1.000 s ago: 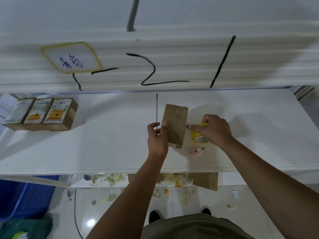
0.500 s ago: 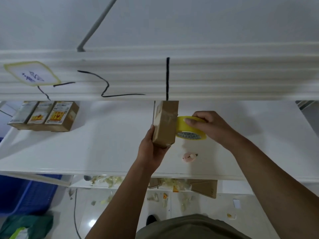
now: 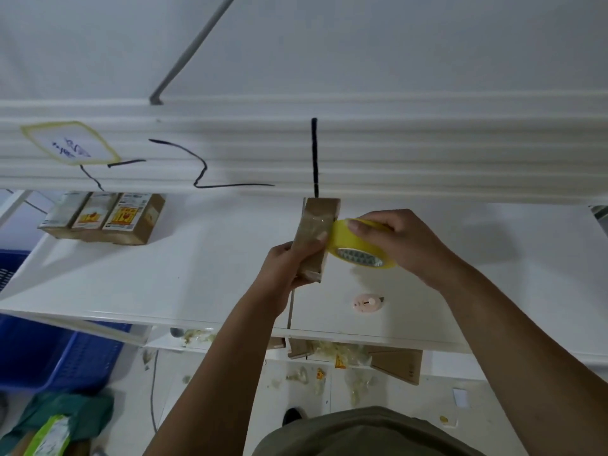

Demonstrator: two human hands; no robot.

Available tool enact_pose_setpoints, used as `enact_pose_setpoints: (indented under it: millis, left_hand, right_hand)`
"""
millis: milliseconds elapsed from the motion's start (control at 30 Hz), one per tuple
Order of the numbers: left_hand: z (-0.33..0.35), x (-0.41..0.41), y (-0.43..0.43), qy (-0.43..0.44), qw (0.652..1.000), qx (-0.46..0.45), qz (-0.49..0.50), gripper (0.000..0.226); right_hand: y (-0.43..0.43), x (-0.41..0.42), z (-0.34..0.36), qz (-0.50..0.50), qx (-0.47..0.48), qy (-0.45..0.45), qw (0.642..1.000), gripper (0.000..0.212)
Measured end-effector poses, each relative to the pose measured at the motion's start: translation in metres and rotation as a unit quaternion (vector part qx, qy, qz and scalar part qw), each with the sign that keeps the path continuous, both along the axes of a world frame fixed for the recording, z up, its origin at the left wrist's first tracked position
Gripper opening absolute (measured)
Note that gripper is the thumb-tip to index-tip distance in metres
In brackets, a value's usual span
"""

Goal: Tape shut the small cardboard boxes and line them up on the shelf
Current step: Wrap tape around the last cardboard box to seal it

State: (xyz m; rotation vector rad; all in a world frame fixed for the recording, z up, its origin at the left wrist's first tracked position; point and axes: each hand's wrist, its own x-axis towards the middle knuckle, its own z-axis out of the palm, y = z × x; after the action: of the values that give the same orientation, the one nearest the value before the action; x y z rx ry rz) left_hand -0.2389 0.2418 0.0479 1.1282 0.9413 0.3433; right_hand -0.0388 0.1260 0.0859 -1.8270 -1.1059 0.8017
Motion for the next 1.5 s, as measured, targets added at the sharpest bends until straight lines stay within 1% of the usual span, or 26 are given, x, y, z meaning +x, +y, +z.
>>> enact_pose_setpoints:
  millis: [67, 100, 167, 233, 300, 367, 400, 467, 533, 633, 733, 767, 833, 867, 900, 933, 967, 1033, 1100, 1133, 1167, 1200, 1233, 1300, 1400, 1500]
  left_hand:
    - [0.0, -0.004, -0.002, -0.046, 0.995, -0.084, 0.031, 0.056]
    - [0.0, -0.006, -0.004, -0.07, 0.99, -0.119, 0.041, 0.056]
    - [0.0, -0.005, -0.011, -0.103, 0.979, -0.165, 0.067, 0.058]
    - [0.0, -0.004, -0.016, -0.136, 0.964, -0.209, 0.09, 0.063]
    - [0.0, -0.005, -0.016, -0.191, 0.94, -0.264, 0.107, 0.066]
    - [0.001, -0.007, -0.016, -0.246, 0.911, -0.312, 0.114, 0.065]
    - [0.003, -0.007, -0.018, -0.265, 0.898, -0.333, 0.113, 0.065]
    - [0.005, -0.007, -0.022, -0.29, 0.869, -0.388, 0.103, 0.069]
    - [0.004, -0.008, -0.025, -0.3, 0.855, -0.415, 0.081, 0.072]
    - [-0.001, -0.009, -0.027, -0.277, 0.879, -0.385, 0.038, 0.066]
    - [-0.007, -0.013, -0.03, -0.233, 0.913, -0.335, 0.029, 0.062]
    - [-0.009, -0.013, -0.029, -0.198, 0.935, -0.294, 0.03, 0.059]
    - [-0.015, -0.016, -0.026, -0.1, 0.978, -0.171, 0.056, 0.046]
    - [-0.017, -0.017, -0.023, -0.045, 0.991, -0.096, 0.087, 0.038]
    - [-0.019, -0.019, -0.02, -0.004, 0.993, -0.026, 0.114, 0.033]
    - [-0.018, -0.02, -0.018, 0.016, 0.993, 0.021, 0.119, 0.033]
    - [-0.014, -0.019, -0.019, 0.026, 0.993, 0.053, 0.1, 0.041]
    - [-0.008, -0.017, -0.021, 0.071, 0.988, 0.135, 0.005, 0.064]
    - [-0.005, -0.012, -0.023, 0.115, 0.968, 0.215, -0.061, 0.081]
    - [-0.004, -0.01, -0.023, 0.145, 0.959, 0.233, -0.068, 0.098]
    - [-0.005, -0.007, -0.024, 0.178, 0.952, 0.243, -0.062, 0.114]
    - [-0.005, -0.006, -0.025, 0.204, 0.946, 0.248, -0.051, 0.123]
    - [-0.007, -0.005, -0.026, 0.205, 0.947, 0.245, -0.037, 0.123]
    - [-0.013, -0.007, -0.03, 0.146, 0.968, 0.205, 0.01, 0.109]
    - [-0.022, -0.01, -0.034, 0.086, 0.976, 0.168, 0.111, 0.094]
    - [-0.026, -0.014, -0.038, 0.03, 0.979, 0.097, 0.179, 0.091]
  right_hand:
    - [-0.007, 0.012, 0.003, 0.041, 0.042, 0.098, 0.993, 0.049]
    - [-0.01, 0.017, 0.001, 0.06, 0.059, 0.139, 0.987, 0.051]
    - [-0.016, 0.021, -0.004, 0.085, 0.085, 0.184, 0.976, 0.075]
    - [-0.019, 0.019, -0.006, 0.072, 0.103, 0.17, 0.977, 0.082]
    - [-0.021, 0.017, -0.004, 0.022, 0.097, 0.108, 0.989, 0.075]
    - [-0.022, 0.015, -0.006, -0.023, 0.04, 0.001, 0.999, 0.068]
    - [-0.022, 0.013, -0.009, -0.034, 0.01, -0.025, 0.999, 0.069]
    - [-0.023, 0.006, -0.015, -0.045, -0.017, -0.003, 0.999, 0.073]
    - [-0.023, 0.0, -0.017, -0.042, -0.02, 0.012, 0.999, 0.073]
    - [-0.023, -0.006, -0.018, -0.031, -0.033, -0.004, 0.999, 0.066]
    - [-0.026, -0.011, -0.022, -0.06, -0.034, -0.007, 0.998, 0.071]
    - [-0.027, -0.011, -0.024, -0.074, -0.035, -0.02, 0.996, 0.072]
    - [-0.029, -0.011, -0.029, -0.096, -0.044, -0.065, 0.992, 0.068]
    - [-0.03, -0.011, -0.031, -0.105, -0.05, -0.086, 0.989, 0.065]
    - [-0.031, -0.012, -0.033, -0.113, -0.055, -0.101, 0.987, 0.062]
    - [-0.031, -0.014, -0.034, -0.12, -0.059, -0.11, 0.985, 0.061]
    - [-0.03, -0.016, -0.035, -0.124, -0.062, -0.121, 0.983, 0.062]
    - [-0.028, -0.021, -0.034, -0.122, -0.069, -0.157, 0.978, 0.066]
    - [-0.026, -0.026, -0.032, -0.116, -0.07, -0.187, 0.973, 0.067]
    - [-0.025, -0.028, -0.032, -0.111, -0.068, -0.198, 0.972, 0.066]
    - [-0.024, -0.028, -0.031, -0.107, -0.065, -0.204, 0.971, 0.065]
    - [-0.023, -0.027, -0.03, -0.105, -0.063, -0.2, 0.972, 0.064]
    - [-0.023, -0.024, -0.027, -0.106, -0.062, -0.184, 0.975, 0.064]
    - [-0.023, -0.015, -0.019, -0.096, -0.063, -0.132, 0.985, 0.064]
    - [-0.027, 0.001, -0.01, -0.01, -0.064, -0.009, 0.998, 0.057]
    - [-0.033, 0.011, -0.006, 0.053, -0.015, 0.107, 0.993, 0.055]
